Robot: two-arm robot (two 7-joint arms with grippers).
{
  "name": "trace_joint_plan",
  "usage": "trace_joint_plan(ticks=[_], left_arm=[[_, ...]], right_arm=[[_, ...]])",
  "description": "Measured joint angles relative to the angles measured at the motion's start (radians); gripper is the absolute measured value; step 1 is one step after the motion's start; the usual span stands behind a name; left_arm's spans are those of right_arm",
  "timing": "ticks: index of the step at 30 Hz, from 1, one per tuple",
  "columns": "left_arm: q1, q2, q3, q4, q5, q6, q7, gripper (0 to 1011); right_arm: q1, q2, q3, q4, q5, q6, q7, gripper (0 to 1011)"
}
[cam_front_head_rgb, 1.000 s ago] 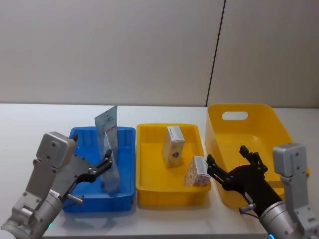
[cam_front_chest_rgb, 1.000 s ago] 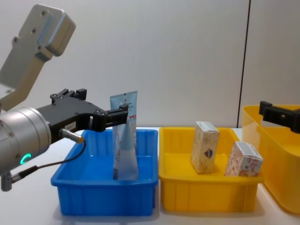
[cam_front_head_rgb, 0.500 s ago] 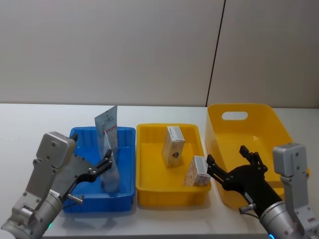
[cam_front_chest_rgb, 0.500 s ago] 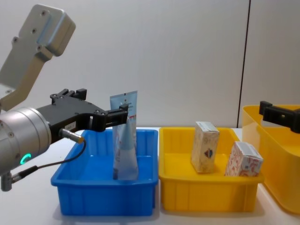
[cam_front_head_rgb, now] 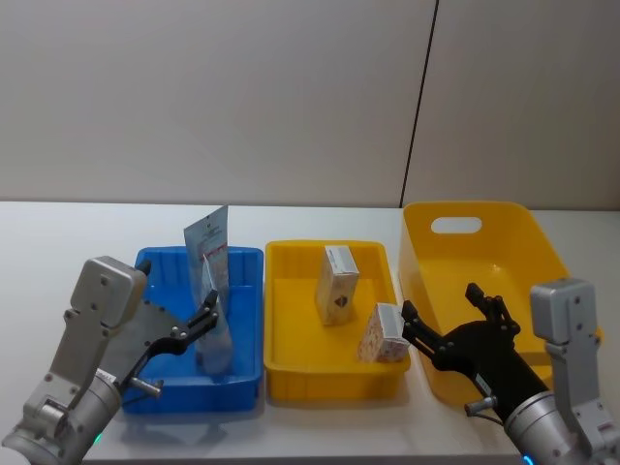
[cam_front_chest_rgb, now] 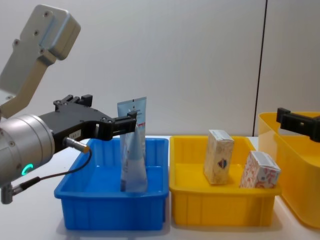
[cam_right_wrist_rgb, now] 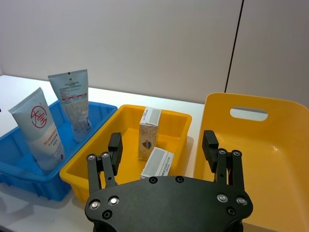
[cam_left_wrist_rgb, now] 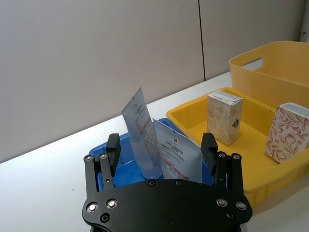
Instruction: Bimanual collaborative sorting of washing and personal care products
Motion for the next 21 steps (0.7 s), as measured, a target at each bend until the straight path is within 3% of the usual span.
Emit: trace_joint_plan(ticks=[13,21], left_arm=[[0.005,0.0,-0.003,-0.004,-0.004,0.004,-0.005,1001],[0.039,0.017,-0.024,-0.046,-0.038,0.049,-0.024,1001]], right_arm=[[0.0,0.0,0.0,0.0,0.0,0.0,0.0,1003],[0.0,0.0,0.0,0.0,0.0,0.0,0.0,1003]])
